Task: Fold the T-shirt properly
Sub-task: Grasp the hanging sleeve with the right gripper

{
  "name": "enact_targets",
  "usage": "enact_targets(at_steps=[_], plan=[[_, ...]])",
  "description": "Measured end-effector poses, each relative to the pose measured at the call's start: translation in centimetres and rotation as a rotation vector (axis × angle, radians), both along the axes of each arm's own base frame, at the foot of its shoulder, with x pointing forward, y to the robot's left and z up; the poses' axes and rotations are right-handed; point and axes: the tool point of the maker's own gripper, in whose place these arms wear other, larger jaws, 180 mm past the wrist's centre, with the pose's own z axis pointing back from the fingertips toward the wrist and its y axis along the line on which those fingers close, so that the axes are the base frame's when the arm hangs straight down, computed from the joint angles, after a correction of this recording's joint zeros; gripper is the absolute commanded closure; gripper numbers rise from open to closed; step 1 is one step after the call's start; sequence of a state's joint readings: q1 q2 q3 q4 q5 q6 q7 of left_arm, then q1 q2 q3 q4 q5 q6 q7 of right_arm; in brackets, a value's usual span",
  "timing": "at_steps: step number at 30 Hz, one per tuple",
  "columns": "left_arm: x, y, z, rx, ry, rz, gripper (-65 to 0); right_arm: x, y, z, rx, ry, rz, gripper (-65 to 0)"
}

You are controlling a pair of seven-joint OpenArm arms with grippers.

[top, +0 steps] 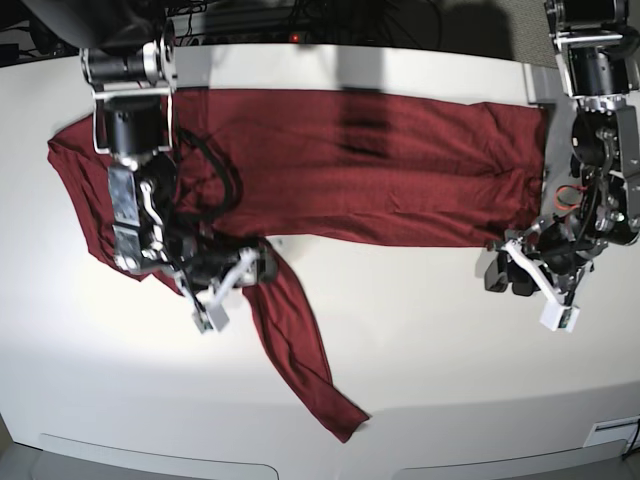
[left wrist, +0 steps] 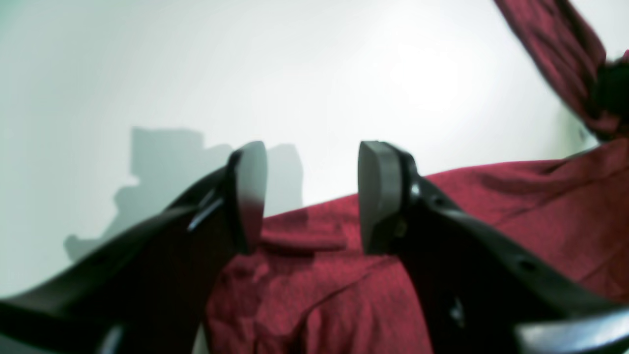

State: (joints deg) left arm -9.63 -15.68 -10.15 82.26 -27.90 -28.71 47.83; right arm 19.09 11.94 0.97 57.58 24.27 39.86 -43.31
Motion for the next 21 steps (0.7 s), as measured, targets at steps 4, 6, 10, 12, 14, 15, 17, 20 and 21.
enact_targets(at_steps=[4, 6, 10, 12, 14, 15, 17, 20, 21], plan=[[0.6, -0.9, 1.2, -0.07, -0.028, -0.006, -29.0, -4.0, -2.4, 1.3, -0.041, 0.017, 0.052, -32.9], [1.1, -1.5, 1.8, -0.097, -0.048, -0.008, -29.0, -4.4, -3.0, 3.0, -0.053, -0.049, 0.066, -32.9], [1.9, -2.6, 2.7, -0.122, -0.069, -0.016, -29.0, -1.2, -1.3, 8.1, 0.003, -0.267, 0.061, -32.9], [1.9, -3.0, 2.7, -0.122, -0.062, -0.028, -29.0, 0.6, -0.1, 9.8, 0.017, -0.342, 0.055, -32.9], [1.7, -3.0, 2.4, -0.115, -0.044, -0.033, -29.0, 2.3, 0.9, 10.5, -0.027, -0.428, 0.044, -32.9], [1.7, -3.0, 2.4, -0.115, -0.044, -0.032, -29.0, 3.1, 1.5, 10.8, -0.04, -0.47, 0.038, -32.9], [1.7, -3.1, 2.3, -0.113, -0.037, -0.035, -29.0, 4.9, 2.6, 10.7, -0.072, -0.513, -0.005, -32.9], [1.5, -3.0, 2.1, -0.107, -0.021, -0.039, -29.0, 7.9, 2.9, 8.8, -0.13, -0.49, -0.108, -32.9], [1.4, -3.0, 1.9, -0.104, -0.013, -0.041, -29.0, 8.9, 2.5, 7.9, -0.15, -0.468, -0.157, -32.9]])
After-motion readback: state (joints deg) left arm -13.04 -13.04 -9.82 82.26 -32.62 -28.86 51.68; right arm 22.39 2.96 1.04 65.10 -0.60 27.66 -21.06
